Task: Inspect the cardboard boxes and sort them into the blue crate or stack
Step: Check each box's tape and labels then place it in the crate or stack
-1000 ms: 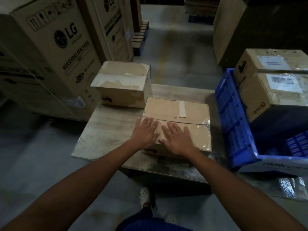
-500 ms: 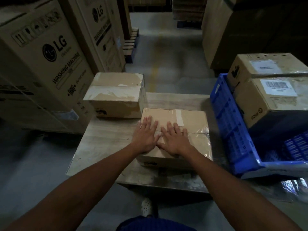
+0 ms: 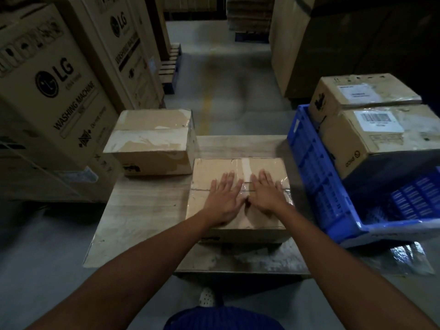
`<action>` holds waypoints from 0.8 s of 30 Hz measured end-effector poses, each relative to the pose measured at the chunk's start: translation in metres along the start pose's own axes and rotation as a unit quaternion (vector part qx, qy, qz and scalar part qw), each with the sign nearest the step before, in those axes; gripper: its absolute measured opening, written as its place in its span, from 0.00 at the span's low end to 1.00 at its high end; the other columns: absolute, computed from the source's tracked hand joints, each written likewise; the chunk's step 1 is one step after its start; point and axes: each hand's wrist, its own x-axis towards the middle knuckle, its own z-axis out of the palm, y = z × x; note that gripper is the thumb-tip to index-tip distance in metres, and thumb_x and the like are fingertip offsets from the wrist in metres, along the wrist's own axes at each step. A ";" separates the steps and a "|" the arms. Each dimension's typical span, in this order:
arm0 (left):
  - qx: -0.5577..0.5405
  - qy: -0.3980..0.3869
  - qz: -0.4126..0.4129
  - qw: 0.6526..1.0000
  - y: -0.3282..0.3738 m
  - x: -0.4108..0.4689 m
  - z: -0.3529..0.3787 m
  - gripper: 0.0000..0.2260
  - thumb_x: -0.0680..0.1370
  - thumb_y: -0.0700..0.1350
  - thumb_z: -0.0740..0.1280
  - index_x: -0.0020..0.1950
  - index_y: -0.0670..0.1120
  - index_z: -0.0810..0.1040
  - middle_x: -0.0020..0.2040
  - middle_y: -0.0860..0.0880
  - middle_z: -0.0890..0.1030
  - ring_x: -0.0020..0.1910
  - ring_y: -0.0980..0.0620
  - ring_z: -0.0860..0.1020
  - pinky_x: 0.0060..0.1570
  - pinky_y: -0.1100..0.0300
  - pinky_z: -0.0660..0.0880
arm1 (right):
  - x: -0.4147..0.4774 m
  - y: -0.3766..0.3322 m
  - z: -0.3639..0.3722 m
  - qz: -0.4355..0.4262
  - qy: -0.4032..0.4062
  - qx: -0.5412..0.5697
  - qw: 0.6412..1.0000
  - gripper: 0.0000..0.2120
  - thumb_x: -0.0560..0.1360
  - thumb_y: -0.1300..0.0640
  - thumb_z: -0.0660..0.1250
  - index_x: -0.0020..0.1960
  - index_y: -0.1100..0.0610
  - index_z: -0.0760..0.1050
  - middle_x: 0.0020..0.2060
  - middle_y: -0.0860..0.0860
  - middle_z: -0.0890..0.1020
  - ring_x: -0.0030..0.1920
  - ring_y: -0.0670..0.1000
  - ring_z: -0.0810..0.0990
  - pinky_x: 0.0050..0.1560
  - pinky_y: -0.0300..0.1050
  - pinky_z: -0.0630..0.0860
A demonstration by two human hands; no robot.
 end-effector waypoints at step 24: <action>-0.119 0.088 -0.236 0.960 0.002 -0.044 -0.016 0.28 0.79 0.65 0.59 0.77 0.56 0.63 0.81 0.44 0.54 0.79 0.38 0.49 0.71 0.30 0.53 | -0.074 0.022 -0.003 0.235 0.155 0.407 0.869 0.31 0.67 0.52 0.80 0.67 0.51 0.72 0.59 0.53 0.80 0.55 0.55 0.81 0.56 0.58 0.80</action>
